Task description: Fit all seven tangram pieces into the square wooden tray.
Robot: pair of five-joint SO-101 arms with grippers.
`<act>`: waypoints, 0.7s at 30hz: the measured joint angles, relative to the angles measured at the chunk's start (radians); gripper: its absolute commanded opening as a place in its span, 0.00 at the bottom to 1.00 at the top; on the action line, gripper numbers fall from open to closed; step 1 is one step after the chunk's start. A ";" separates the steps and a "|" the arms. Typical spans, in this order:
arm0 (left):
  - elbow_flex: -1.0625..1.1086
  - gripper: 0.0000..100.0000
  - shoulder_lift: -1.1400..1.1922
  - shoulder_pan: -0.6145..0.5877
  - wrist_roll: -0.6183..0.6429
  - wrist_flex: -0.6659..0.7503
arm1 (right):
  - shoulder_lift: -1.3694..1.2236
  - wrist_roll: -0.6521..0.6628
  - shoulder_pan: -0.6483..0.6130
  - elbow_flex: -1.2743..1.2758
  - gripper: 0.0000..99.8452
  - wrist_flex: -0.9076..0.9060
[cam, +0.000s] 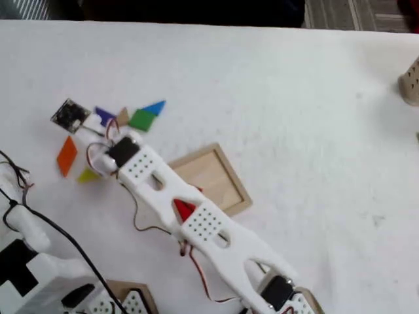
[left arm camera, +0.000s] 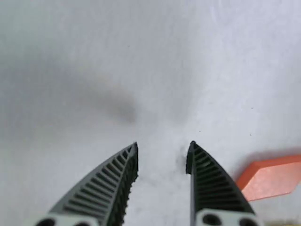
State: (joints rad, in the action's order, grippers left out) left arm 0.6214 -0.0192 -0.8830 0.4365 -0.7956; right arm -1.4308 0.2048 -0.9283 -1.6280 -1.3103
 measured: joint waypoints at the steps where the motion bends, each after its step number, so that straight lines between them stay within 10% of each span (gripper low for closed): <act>1: 0.000 0.18 0.000 0.000 0.000 0.000 | -0.005 0.000 0.002 -0.005 0.02 -0.005; 21: 0.000 0.18 0.000 0.002 0.000 0.000 | 0.130 0.061 0.123 0.061 0.02 -0.416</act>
State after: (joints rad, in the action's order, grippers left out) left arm 0.6214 -0.0192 -0.8815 0.4365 -0.7956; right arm -1.3004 0.2662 -0.8055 -1.5666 -1.7261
